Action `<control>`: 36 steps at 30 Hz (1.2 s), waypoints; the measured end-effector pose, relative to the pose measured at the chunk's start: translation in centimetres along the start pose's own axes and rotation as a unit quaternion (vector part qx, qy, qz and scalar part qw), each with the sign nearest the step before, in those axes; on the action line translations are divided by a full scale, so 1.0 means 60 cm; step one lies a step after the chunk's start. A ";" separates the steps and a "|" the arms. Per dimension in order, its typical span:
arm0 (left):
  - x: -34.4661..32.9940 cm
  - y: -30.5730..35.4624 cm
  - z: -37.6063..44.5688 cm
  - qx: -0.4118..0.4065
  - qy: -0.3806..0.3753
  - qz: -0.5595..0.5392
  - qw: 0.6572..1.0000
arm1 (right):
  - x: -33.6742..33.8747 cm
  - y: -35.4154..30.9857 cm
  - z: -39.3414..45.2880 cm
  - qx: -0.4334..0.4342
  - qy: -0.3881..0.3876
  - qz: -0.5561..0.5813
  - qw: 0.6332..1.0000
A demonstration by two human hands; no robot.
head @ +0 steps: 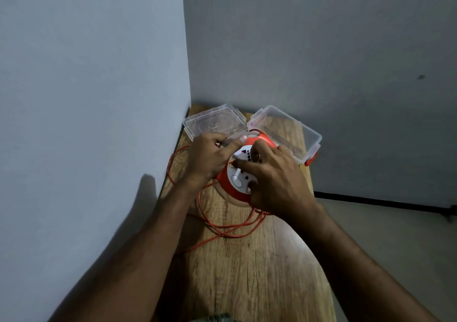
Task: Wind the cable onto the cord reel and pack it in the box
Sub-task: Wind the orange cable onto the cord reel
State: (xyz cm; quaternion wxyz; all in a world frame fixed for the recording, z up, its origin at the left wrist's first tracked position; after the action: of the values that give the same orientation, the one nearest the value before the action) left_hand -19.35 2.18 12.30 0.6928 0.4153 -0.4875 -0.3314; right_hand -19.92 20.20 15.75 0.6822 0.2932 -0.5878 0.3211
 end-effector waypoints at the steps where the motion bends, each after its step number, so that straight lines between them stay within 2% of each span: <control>1: -0.001 0.001 0.000 0.000 0.006 0.006 1.000 | -0.001 -0.001 0.001 -0.023 0.019 0.020 0.999; 5: -0.003 0.001 0.004 0.003 0.025 0.023 0.999 | -0.003 -0.020 0.008 -0.155 0.066 0.112 0.979; 9: -0.005 0.001 0.005 -0.007 0.025 0.036 0.999 | -0.005 -0.034 0.011 -0.260 0.112 0.261 0.923; 12: -0.005 -0.001 0.004 -0.002 0.029 0.030 0.999 | -0.011 -0.036 0.011 -0.307 0.110 0.327 0.887; 14: -0.005 -0.005 0.002 0.007 0.029 0.017 0.999 | -0.006 -0.041 0.006 -0.281 0.119 0.251 0.919; 17: 0.000 -0.012 0.005 0.024 0.025 -0.011 0.999 | 0.016 -0.041 -0.008 -0.128 0.154 0.075 0.977; 19: 0.003 -0.016 0.007 0.019 0.014 -0.008 1.000 | 0.019 -0.032 -0.016 -0.065 0.075 0.030 0.995; 21: 0.001 -0.019 0.008 0.014 0.004 0.000 1.000 | 0.011 -0.024 -0.019 -0.049 0.006 -0.004 0.999; 26: 0.000 -0.017 0.007 -0.003 -0.001 -0.008 1.000 | 0.008 -0.012 -0.014 0.015 -0.058 -0.045 0.997; 31: 0.004 -0.007 0.008 -0.005 0.011 0.022 1.000 | 0.001 -0.008 -0.005 0.008 -0.045 -0.049 0.998; 36: 0.008 -0.001 0.009 -0.009 0.032 0.041 0.999 | -0.008 0.003 0.012 -0.001 0.032 0.035 0.999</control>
State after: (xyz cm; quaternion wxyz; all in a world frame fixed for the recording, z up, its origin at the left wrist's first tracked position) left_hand -19.72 1.59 12.51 0.7250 0.3992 -0.4787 -0.2932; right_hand -20.55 19.68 15.38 0.6893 0.2616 -0.5757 0.3536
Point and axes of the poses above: each hand's wrist, its own z-axis towards the middle knuckle, its own x-axis out of the back of the hand, y = z × x, the point moved 1 cm from there along z, towards the middle knuckle, and after that the axes turned 8 degrees about -y, right-handed, at the moved point
